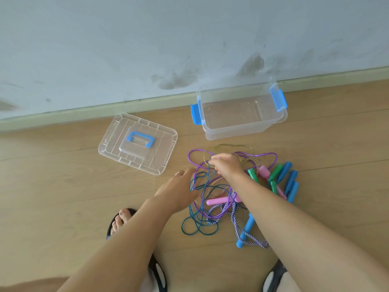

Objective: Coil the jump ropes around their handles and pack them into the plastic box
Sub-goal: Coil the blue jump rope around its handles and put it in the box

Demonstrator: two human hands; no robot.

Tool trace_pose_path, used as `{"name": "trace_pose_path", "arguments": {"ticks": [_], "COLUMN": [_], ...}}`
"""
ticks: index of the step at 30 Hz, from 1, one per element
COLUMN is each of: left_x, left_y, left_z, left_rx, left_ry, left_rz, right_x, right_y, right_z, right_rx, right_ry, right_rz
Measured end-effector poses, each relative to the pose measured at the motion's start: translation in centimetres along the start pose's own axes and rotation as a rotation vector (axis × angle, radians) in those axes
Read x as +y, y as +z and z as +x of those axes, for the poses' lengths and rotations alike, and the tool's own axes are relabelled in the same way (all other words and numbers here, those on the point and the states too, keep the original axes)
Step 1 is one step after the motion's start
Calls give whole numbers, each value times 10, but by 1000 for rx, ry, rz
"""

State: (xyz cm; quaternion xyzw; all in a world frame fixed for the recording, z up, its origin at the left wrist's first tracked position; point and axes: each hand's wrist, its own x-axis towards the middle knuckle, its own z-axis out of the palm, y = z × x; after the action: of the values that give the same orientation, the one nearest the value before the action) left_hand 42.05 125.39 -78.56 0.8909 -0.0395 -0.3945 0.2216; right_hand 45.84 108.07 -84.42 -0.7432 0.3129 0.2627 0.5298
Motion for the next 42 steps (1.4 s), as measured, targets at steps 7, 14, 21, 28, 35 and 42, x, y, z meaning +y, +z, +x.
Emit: {"name": "trace_pose_path", "arguments": {"ticks": [7, 14, 21, 28, 35, 42], "left_x": [31, 86, 121, 125, 141, 138], "left_y": [-57, -115, -147, -151, -163, -177], "left_z": [-37, -106, -160, -159, -154, -137], "left_rx": [214, 300, 216, 238, 279, 198], "left_ry": [67, 395, 438, 465, 572, 533], "left_rz": [-250, -271, -196, -26, 78, -99], "right_x": [-103, -166, -168, -163, -181, -186], "right_y": [-25, -65, -128, -158, -117, -108], "right_z": [-95, -210, -246, -230, -251, -228], "right_rx": [-249, -223, 51, 75, -77, 86], "right_ry": [-246, -651, -753, -497, -807, -850], "right_rz": [130, -63, 184, -122, -267, -441]}}
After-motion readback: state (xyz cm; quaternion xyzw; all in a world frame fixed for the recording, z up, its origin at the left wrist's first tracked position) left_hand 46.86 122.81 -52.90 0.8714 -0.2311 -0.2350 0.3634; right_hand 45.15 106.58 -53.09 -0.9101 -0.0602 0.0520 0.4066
